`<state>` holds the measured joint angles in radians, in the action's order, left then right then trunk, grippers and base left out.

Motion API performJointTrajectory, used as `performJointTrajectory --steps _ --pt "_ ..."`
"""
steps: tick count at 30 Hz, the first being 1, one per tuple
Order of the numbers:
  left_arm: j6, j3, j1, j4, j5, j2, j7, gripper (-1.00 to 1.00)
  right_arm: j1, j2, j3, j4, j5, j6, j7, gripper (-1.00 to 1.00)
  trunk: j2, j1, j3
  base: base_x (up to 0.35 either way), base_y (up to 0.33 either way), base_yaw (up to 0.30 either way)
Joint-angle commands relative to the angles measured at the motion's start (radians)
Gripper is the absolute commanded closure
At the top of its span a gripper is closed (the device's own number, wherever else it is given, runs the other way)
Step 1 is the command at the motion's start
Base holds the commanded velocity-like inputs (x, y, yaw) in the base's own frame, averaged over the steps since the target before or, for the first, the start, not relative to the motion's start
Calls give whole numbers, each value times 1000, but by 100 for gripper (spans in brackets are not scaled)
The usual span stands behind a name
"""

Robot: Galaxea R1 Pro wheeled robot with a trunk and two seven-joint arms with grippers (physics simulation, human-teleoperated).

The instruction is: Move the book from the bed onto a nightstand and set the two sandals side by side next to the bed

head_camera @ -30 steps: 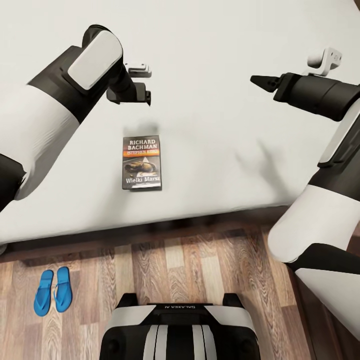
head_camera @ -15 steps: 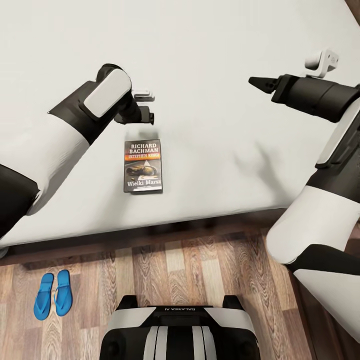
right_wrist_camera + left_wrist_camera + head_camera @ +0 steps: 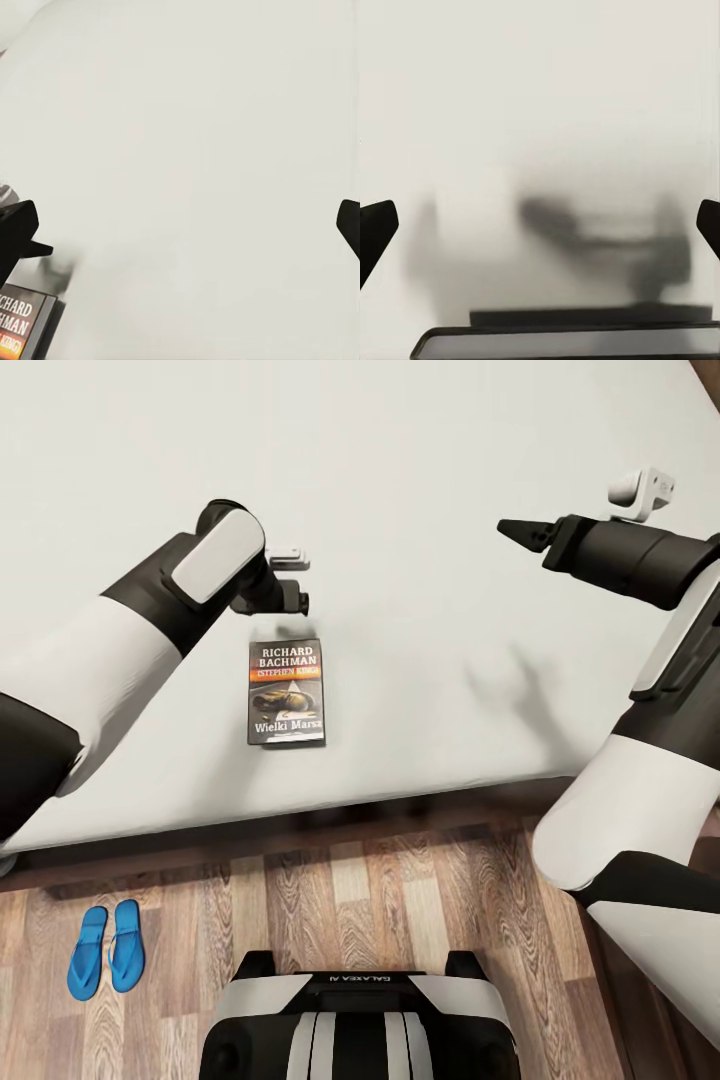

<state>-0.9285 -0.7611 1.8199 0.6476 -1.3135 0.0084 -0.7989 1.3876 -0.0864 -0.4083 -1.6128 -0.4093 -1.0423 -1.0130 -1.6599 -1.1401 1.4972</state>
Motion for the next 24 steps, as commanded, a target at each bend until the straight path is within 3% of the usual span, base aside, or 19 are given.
performJointTrajectory --steps 1,11,24 --pt "1 -5 0 1 -10 1 -9 -100 1 -1 -2 -1 -10 -5 -10 -100 0 0 0 0 0 0" --pt "2 -6 -39 1 -10 8 -8 -100 1 0 -1 0 -10 -5 -11 -100 0 0 0 -1 0 0" --pt "2 -5 -43 1 -10 9 -8 -100 0 3 1 1 -10 -5 -14 -100 0 0 0 -89 0 0"
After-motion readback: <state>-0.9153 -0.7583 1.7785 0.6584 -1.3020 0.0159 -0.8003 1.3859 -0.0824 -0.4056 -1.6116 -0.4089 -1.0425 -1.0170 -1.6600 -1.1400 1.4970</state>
